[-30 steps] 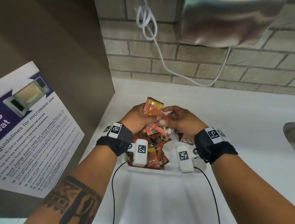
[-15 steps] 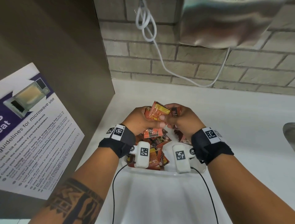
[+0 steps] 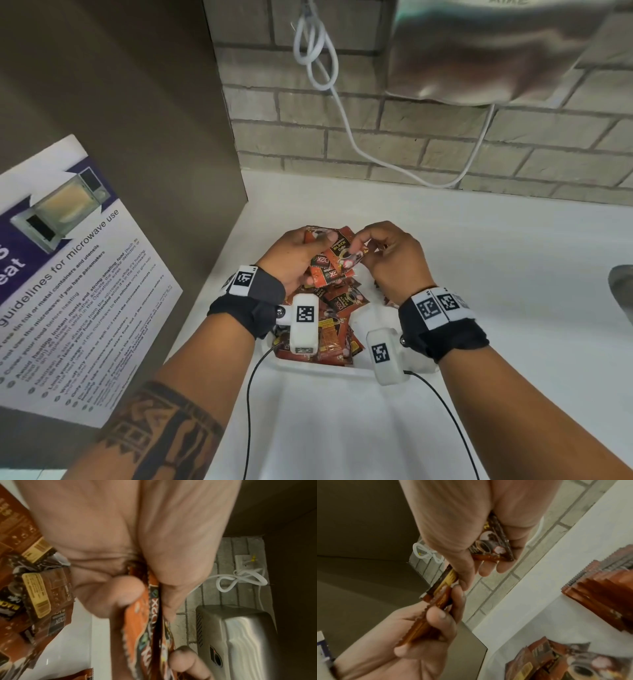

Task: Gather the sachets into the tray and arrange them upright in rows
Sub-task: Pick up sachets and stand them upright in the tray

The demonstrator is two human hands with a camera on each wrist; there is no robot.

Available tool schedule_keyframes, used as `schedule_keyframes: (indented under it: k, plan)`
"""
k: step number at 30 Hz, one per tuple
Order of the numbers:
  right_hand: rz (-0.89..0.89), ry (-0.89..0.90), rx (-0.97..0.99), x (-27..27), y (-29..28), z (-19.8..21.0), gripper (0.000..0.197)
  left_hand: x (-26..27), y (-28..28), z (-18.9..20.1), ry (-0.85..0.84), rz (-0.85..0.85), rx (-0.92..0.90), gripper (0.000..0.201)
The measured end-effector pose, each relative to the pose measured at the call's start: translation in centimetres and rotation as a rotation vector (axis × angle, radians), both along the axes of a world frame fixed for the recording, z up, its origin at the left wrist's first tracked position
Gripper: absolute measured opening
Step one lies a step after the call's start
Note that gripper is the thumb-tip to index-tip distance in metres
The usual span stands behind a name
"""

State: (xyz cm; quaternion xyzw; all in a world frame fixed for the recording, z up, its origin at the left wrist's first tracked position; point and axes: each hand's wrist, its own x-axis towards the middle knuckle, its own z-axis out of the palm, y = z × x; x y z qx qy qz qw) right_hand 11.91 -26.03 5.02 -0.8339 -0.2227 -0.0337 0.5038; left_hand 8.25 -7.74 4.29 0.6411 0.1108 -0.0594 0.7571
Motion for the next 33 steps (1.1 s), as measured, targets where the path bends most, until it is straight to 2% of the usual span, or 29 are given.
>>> schedule_keyframes:
  k: [3,6,10,13,16,18,20,22,24,26,30,33]
  plan:
    - [-0.038,0.164,0.126,0.1,-0.1,0.2,0.038,0.4,0.1,-0.2,-0.056,0.037,0.057,0.024]
    - [-0.053,0.444,0.358,0.2,-0.5,1.5,0.019,0.4,0.4,-0.1,-0.097,0.040,0.130,0.023]
    - [0.168,0.588,0.180,0.5,-0.9,1.4,0.055,0.3,-0.1,0.1,-0.155,-0.037,0.213,0.038]
    - [0.240,0.586,0.188,0.5,-0.6,1.0,0.047,0.2,-0.7,0.6,-0.144,-0.062,0.300,0.039]
    - [0.140,0.550,0.213,0.7,-0.6,1.0,0.039,0.1,-0.4,0.2,-0.104,-0.105,0.275,0.021]
    - [0.067,0.576,0.263,0.9,-0.9,1.1,0.040,0.0,0.0,-0.2,-0.094,-0.125,0.233,0.031]
    - [0.010,0.513,0.271,1.1,-0.9,1.3,0.032,0.1,0.1,-0.1,-0.111,-0.147,0.303,0.038]
    - [0.045,0.424,0.214,1.0,-0.8,1.6,0.028,0.2,0.0,0.2,-0.124,-0.198,0.400,0.036]
    - [0.125,0.380,0.145,0.7,-0.6,1.9,0.036,0.2,-0.3,0.6,-0.146,-0.264,0.476,0.035]
    - [0.161,0.381,0.108,0.7,-0.6,2.0,0.037,0.2,-0.4,0.7,-0.162,-0.286,0.515,0.036]
    - [0.123,0.416,0.122,1.0,-1.3,1.7,0.029,0.2,0.4,1.0,-0.153,-0.143,0.473,0.044]
    - [0.140,0.461,0.081,1.0,-1.8,1.5,0.033,0.3,0.9,1.1,-0.166,0.015,0.372,0.052]
